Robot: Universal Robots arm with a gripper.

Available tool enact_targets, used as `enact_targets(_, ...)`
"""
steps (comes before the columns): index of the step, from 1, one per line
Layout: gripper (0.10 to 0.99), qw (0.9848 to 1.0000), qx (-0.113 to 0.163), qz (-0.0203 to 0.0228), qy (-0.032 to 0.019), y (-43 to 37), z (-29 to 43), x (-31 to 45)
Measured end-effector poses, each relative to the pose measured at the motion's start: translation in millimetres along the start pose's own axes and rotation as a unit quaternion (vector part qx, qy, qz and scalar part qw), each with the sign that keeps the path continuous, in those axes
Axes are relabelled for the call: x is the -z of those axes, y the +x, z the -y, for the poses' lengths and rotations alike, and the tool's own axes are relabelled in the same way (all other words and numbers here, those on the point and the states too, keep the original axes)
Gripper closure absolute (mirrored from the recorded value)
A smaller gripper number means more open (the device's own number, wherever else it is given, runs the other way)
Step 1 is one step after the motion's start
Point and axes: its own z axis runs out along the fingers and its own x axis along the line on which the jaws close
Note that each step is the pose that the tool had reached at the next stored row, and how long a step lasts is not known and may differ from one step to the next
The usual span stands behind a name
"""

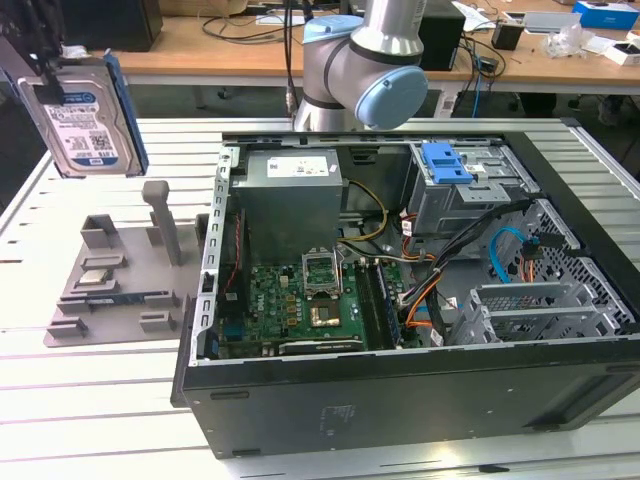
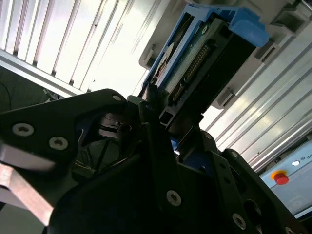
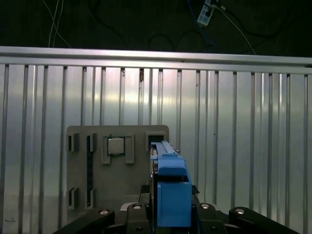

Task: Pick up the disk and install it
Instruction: 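Pick up the disk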

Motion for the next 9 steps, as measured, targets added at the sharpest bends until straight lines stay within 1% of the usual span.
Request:
enact_targets(3, 0.718, 1.0, 0.0, 0.0, 0.0, -0.2, -0.3, 7.5)
enact_targets(7, 0.718, 1.0, 0.0, 0.0, 0.0, -0.3, -0.6, 13.7)
enact_targets(9, 0.718, 1.0, 0.0, 0.0, 0.0, -0.5, -0.8, 18.8)
